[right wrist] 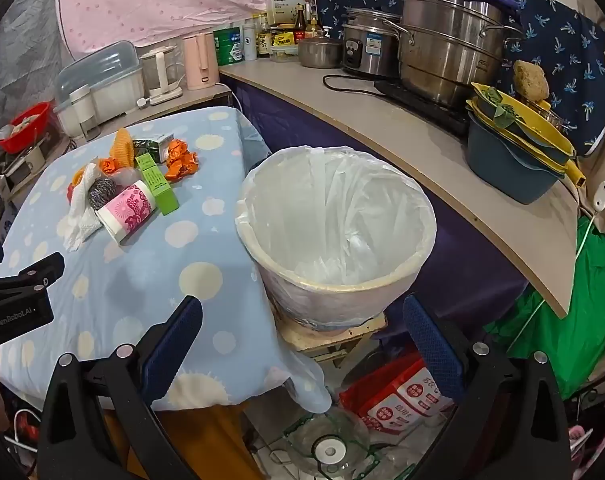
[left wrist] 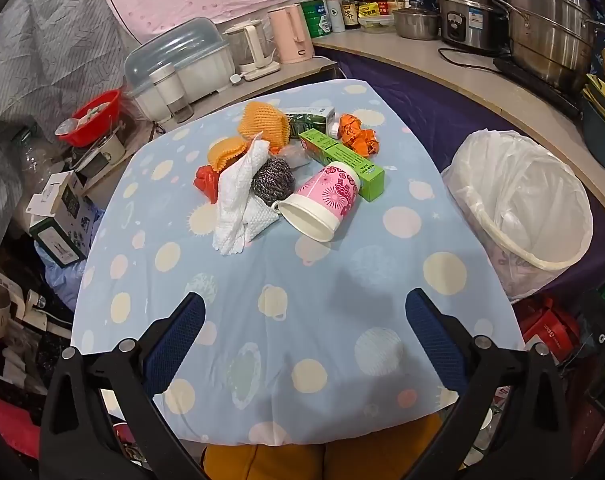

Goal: Collect trash

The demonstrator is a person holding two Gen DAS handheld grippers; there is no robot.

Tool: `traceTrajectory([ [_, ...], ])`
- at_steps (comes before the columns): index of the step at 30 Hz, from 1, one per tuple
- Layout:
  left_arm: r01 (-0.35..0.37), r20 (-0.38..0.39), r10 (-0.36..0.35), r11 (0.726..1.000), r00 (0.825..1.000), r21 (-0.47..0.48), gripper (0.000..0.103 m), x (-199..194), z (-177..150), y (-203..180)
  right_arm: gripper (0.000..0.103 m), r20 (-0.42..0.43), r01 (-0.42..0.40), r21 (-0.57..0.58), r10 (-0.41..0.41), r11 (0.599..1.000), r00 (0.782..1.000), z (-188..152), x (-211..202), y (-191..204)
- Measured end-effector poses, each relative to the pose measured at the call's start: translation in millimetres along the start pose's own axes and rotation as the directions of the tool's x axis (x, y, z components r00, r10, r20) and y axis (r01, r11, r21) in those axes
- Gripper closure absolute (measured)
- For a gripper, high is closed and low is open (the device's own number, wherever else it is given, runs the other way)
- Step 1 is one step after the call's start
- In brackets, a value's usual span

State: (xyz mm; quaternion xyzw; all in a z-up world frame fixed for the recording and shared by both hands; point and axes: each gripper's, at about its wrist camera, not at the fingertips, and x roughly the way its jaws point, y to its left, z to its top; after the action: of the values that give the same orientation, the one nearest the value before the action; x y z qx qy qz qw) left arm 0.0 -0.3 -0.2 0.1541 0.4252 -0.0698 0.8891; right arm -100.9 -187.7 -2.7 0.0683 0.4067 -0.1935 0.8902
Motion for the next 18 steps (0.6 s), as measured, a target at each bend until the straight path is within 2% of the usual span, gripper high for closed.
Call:
traceTrajectory([
  [18,-0.004,0.010,0.003,1.000,1.000,0.010,0.007,-6.4,-0.4,-6.7,0.007,0.020,-0.016,0.013,0.016,1.000,1.000,0.0,-5.8,-8.2],
])
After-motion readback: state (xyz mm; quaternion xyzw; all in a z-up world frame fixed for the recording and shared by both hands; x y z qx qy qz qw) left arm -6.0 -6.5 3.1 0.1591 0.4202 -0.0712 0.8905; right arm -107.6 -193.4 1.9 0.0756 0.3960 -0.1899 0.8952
